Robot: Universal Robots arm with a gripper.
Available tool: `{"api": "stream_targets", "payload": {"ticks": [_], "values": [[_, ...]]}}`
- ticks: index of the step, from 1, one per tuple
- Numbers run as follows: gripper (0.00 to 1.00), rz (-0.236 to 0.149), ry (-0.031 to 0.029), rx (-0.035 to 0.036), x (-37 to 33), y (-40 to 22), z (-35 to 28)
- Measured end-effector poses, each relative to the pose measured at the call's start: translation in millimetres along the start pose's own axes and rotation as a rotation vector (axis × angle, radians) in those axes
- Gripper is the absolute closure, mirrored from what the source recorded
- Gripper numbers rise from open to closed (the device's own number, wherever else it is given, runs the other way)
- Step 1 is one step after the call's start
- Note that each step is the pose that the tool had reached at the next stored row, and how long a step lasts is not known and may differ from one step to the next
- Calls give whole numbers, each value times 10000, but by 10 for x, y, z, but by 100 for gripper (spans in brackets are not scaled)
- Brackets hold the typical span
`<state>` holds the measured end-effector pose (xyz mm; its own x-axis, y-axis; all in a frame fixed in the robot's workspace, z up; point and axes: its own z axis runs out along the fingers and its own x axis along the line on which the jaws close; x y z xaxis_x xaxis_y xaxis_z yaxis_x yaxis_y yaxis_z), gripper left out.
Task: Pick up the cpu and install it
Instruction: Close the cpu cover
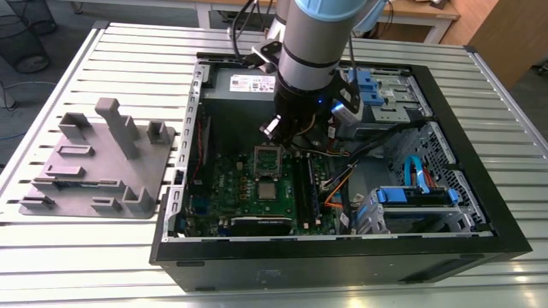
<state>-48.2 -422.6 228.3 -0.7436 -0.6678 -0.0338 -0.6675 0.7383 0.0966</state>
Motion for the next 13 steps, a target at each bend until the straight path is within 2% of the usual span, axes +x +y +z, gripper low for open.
{"api": "stream_targets", "payload": {"ticks": [13], "values": [[89, -458, 20, 4, 6, 13, -58]]}}
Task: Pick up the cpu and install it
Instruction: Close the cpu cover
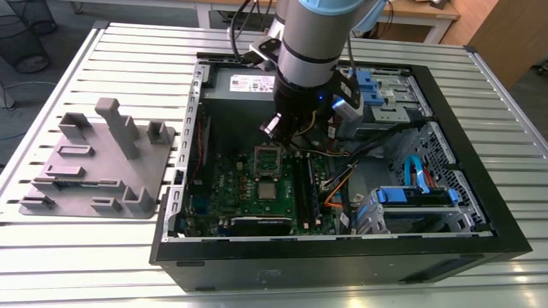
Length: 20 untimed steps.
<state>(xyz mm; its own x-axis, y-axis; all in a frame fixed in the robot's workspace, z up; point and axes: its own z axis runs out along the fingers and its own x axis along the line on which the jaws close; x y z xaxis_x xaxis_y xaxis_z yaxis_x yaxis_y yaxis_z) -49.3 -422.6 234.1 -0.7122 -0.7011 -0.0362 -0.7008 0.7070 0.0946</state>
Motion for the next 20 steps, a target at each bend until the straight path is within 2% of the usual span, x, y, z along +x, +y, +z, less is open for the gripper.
{"api": "stream_targets", "payload": {"ticks": [20], "values": [[89, -425, 8, 17, 28, -4, -37]]}}
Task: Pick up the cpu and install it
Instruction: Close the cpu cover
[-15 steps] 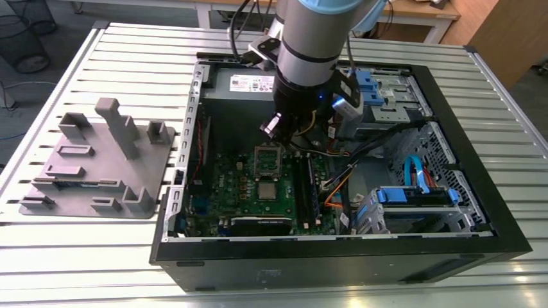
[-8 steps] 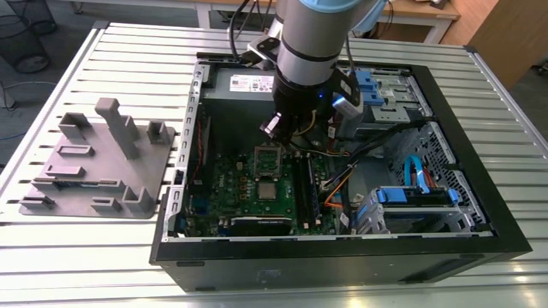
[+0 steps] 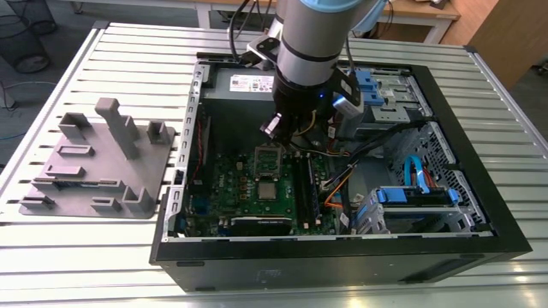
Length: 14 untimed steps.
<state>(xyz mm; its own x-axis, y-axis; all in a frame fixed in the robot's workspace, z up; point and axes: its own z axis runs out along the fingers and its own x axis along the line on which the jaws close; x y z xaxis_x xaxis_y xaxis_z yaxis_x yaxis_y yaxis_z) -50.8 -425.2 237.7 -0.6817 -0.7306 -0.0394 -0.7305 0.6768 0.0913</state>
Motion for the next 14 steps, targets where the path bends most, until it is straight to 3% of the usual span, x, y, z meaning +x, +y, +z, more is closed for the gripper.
{"api": "stream_targets", "payload": {"ticks": [14], "values": [[89, -172, 15, -7, 16, -12, -51]]}}
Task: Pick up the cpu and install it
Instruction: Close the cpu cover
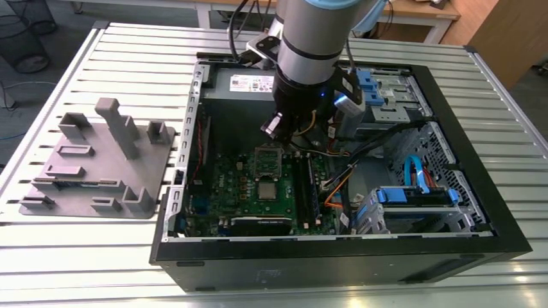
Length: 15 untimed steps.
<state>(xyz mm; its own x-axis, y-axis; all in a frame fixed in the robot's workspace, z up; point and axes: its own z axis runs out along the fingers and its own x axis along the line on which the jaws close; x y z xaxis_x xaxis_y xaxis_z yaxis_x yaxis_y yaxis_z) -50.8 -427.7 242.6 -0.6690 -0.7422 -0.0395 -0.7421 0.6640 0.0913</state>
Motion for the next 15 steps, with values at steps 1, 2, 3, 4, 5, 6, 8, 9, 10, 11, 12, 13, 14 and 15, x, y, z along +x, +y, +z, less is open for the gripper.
{"api": "stream_targets", "payload": {"ticks": [1, 2, 3, 4, 5, 6, 8, 9, 10, 11, 12, 13, 14, 15], "values": [[89, -13, 0, -1, 1, 0, -3], [89, -27, 1, -2, 1, -1, -6], [89, -42, 3, -2, 2, -2, -9], [89, -61, 6, -2, 4, -4, -11], [89, -80, 7, -2, 7, -5, -12], [89, -104, 7, -2, 11, -7, -12], [89, -165, 12, -1, 23, -14, -14], [89, -198, 14, -1, 29, -18, -14], [89, -229, 19, -1, 35, -22, -15], [89, -260, 23, -1, 41, -25, -16], [89, -294, 28, -1, 47, -30, -16], [89, -323, 32, 0, 53, -35, -17], [89, -353, 38, 1, 58, -40, -18], [89, -382, 44, 2, 64, -45, -18]]}}
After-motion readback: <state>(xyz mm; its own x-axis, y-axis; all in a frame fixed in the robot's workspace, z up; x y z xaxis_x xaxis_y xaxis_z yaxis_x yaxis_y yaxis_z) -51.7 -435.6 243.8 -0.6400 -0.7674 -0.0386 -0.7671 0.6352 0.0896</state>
